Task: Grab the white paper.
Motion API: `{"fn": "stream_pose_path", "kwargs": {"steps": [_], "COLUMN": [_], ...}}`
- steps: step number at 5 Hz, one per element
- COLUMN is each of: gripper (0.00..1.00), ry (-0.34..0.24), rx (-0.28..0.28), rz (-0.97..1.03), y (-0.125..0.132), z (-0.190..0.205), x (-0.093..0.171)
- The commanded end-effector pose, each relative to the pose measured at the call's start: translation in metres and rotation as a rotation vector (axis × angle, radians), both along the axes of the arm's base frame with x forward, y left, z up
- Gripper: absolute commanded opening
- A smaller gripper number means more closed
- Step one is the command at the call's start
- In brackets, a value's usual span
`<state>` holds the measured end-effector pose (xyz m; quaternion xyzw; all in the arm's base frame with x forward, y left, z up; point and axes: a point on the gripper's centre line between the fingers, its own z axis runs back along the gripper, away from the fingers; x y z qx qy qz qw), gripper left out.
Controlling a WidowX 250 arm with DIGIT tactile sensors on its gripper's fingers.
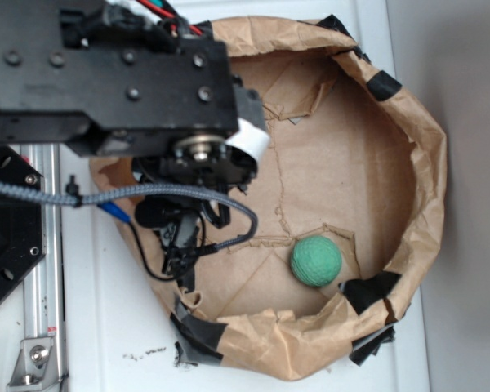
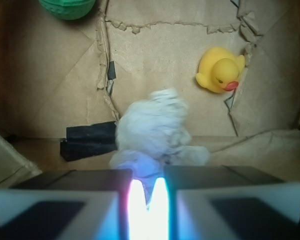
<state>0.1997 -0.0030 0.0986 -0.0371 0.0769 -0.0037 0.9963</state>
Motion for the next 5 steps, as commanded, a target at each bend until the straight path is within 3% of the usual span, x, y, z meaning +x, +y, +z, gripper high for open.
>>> {"fn": "stream_pose_path", "kwargs": {"steps": [1,2,3,4,5], "gripper": [1.00,1.00,1.00,1.00,0.00], "ry": [-0.136,-0.185,-0.127,-0.112,-0.113], "rx": [0.026,0.001,0.001,0.023,0.021], "rz": [0.087,0.188,0.149,0.119,0.132], "y": [0.009,0.011,-0.002,-0.008,-0.008], "z": [-0.017,-0.043,-0.063,-0.069,-0.070], "x": [-0.008,0.002,0.000,-0.004,0.000]}}
